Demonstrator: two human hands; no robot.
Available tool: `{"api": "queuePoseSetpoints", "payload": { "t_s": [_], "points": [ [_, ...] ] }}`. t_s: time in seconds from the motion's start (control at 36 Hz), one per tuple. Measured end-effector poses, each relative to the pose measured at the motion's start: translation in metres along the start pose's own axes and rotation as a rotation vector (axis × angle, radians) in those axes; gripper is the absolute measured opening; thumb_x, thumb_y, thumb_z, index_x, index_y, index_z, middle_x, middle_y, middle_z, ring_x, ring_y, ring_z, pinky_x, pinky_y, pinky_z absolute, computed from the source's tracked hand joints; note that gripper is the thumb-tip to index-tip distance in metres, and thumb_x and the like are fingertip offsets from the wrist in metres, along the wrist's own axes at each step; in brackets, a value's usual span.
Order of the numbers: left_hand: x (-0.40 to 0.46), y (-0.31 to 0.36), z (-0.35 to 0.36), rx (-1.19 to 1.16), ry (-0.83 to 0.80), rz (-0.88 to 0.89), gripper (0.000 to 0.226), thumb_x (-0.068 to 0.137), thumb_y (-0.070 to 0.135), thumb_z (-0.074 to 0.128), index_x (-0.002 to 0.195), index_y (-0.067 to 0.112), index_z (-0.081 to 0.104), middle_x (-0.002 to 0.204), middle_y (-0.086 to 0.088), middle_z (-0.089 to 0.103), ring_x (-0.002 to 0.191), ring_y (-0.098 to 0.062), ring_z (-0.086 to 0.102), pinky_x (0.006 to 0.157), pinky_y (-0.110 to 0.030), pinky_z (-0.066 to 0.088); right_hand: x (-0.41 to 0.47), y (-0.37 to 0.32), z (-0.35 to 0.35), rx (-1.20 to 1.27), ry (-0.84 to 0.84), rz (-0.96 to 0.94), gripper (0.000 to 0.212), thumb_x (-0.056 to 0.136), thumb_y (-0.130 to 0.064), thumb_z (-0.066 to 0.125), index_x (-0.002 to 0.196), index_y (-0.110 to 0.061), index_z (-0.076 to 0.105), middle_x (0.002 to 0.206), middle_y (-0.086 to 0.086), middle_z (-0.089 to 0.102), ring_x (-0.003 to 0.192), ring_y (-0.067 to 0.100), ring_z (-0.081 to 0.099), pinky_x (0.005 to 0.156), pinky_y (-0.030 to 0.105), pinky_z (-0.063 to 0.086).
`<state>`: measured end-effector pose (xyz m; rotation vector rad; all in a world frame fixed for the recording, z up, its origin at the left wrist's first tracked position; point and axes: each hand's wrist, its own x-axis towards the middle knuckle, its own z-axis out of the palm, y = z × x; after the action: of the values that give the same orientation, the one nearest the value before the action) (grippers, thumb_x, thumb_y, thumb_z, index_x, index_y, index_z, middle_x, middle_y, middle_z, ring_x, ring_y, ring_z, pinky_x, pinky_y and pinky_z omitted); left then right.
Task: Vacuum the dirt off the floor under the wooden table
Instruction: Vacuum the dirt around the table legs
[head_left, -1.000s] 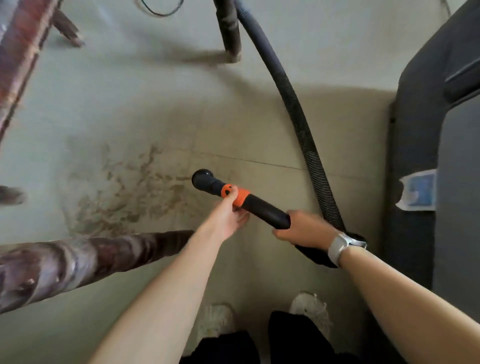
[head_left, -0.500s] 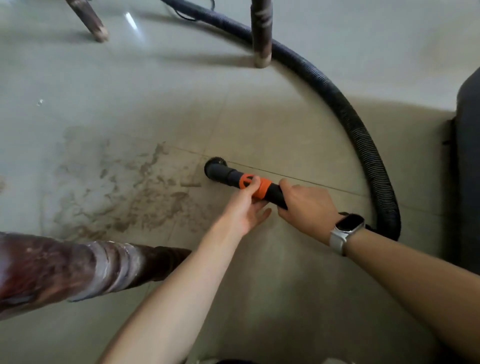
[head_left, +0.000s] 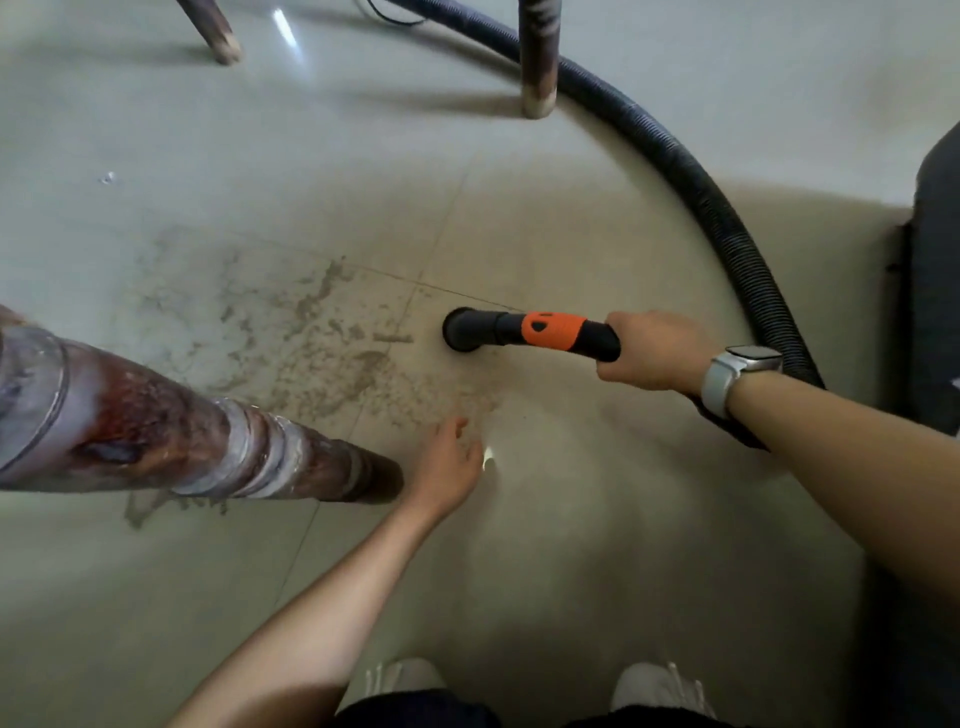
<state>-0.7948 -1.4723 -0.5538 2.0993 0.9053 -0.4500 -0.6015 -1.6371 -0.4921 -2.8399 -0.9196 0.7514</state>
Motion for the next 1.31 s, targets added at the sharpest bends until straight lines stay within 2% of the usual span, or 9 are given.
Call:
{"api": "queuePoseSetpoints", "payload": {
  "t_s": [0.14, 0.25, 0.36, 0.53, 0.69, 0.89, 1.0, 1.14, 1.31],
  "points": [
    [-0.015, -0.033, 0.015, 0.184, 0.025, 0.079, 0.047, 0.095, 0.021, 0.046, 0.140, 0.010, 0.040, 0.141, -0.011, 0.044, 0.127, -0.026, 0.045, 0.104, -0.034, 0.038, -0.012, 0.016, -0.001, 0.001, -0.046, -0.044, 0.015, 0.081, -0.030, 0.062, 0.081, -0.022, 0.049, 0.069, -0.001, 0.052, 0.069, 0.024, 0.054, 0.057, 0.030, 0.037],
    [-0.032, -0.052, 0.031, 0.324, 0.045, 0.108, 0.051, 0.094, 0.023, 0.048, 0.142, 0.012, 0.038, 0.143, -0.010, 0.039, 0.130, -0.028, 0.039, 0.105, -0.040, 0.038, -0.009, 0.036, -0.009, -0.008, 0.042, 0.066, 0.018, 0.080, -0.033, 0.065, 0.085, -0.021, 0.052, 0.069, -0.001, 0.052, 0.071, 0.026, 0.056, 0.061, 0.031, 0.043],
    [-0.037, -0.054, 0.031, 0.477, 0.034, 0.137, 0.057, 0.095, 0.028, 0.046, 0.147, 0.014, 0.029, 0.153, -0.010, 0.025, 0.139, -0.027, 0.025, 0.110, -0.038, 0.030, -0.009, 0.048, -0.010, 0.028, 0.034, 0.146, 0.021, 0.079, -0.033, 0.066, 0.088, -0.017, 0.057, 0.068, 0.002, 0.057, 0.064, 0.024, 0.059, 0.061, 0.032, 0.048],
    [-0.029, -0.039, 0.041, 0.660, -0.119, 0.253, 0.066, 0.095, 0.036, 0.042, 0.151, 0.022, 0.010, 0.160, -0.004, 0.000, 0.147, -0.023, -0.001, 0.116, -0.040, 0.015, -0.009, 0.057, -0.003, 0.098, 0.005, 0.164, 0.018, 0.080, -0.031, 0.066, 0.086, -0.018, 0.055, 0.068, 0.005, 0.061, 0.055, 0.021, 0.058, 0.055, 0.028, 0.045],
    [-0.021, -0.036, 0.057, 0.821, -0.268, 0.380, 0.073, 0.094, 0.041, 0.044, 0.153, 0.024, 0.004, 0.160, -0.002, -0.010, 0.147, -0.025, -0.008, 0.117, -0.040, 0.010, -0.005, 0.061, -0.006, 0.185, -0.057, 0.165, 0.018, 0.080, -0.030, 0.066, 0.084, -0.018, 0.053, 0.068, 0.005, 0.061, 0.049, 0.021, 0.060, 0.051, 0.026, 0.047],
    [-0.018, -0.041, 0.059, 0.842, -0.330, 0.377, 0.074, 0.094, 0.041, 0.044, 0.152, 0.029, -0.001, 0.159, 0.002, -0.016, 0.147, -0.020, -0.013, 0.118, -0.038, 0.008, -0.022, 0.052, 0.005, 0.151, -0.206, 0.043, 0.016, 0.078, -0.026, 0.067, 0.079, -0.022, 0.051, 0.064, 0.002, 0.060, 0.047, 0.019, 0.056, 0.049, 0.024, 0.043],
    [-0.017, -0.041, 0.059, 0.822, -0.337, 0.380, 0.073, 0.095, 0.041, 0.044, 0.152, 0.029, 0.002, 0.160, 0.002, -0.015, 0.147, -0.019, -0.012, 0.120, -0.038, 0.008, -0.025, 0.058, 0.011, 0.087, -0.158, 0.034, 0.020, 0.075, -0.028, 0.067, 0.073, -0.024, 0.048, 0.067, 0.003, 0.061, 0.059, 0.023, 0.058, 0.054, 0.028, 0.041],
    [-0.014, -0.042, 0.058, 0.808, -0.346, 0.382, 0.072, 0.094, 0.039, 0.045, 0.153, 0.028, 0.004, 0.160, 0.002, -0.013, 0.147, -0.019, -0.011, 0.120, -0.036, 0.008, -0.025, 0.068, 0.006, 0.127, -0.096, 0.077, 0.017, 0.077, -0.028, 0.067, 0.086, -0.019, 0.055, 0.069, 0.004, 0.060, 0.056, 0.021, 0.056, 0.054, 0.028, 0.043],
    [-0.014, -0.042, 0.056, 0.812, -0.341, 0.391, 0.072, 0.094, 0.037, 0.046, 0.153, 0.027, 0.005, 0.160, 0.001, -0.011, 0.147, -0.019, -0.010, 0.120, -0.034, 0.010, -0.040, 0.055, 0.013, 0.040, -0.192, -0.007, 0.020, 0.076, -0.028, 0.067, 0.075, -0.025, 0.047, 0.068, -0.002, 0.055, 0.062, 0.019, 0.052, 0.054, 0.027, 0.037]
  ]
}}
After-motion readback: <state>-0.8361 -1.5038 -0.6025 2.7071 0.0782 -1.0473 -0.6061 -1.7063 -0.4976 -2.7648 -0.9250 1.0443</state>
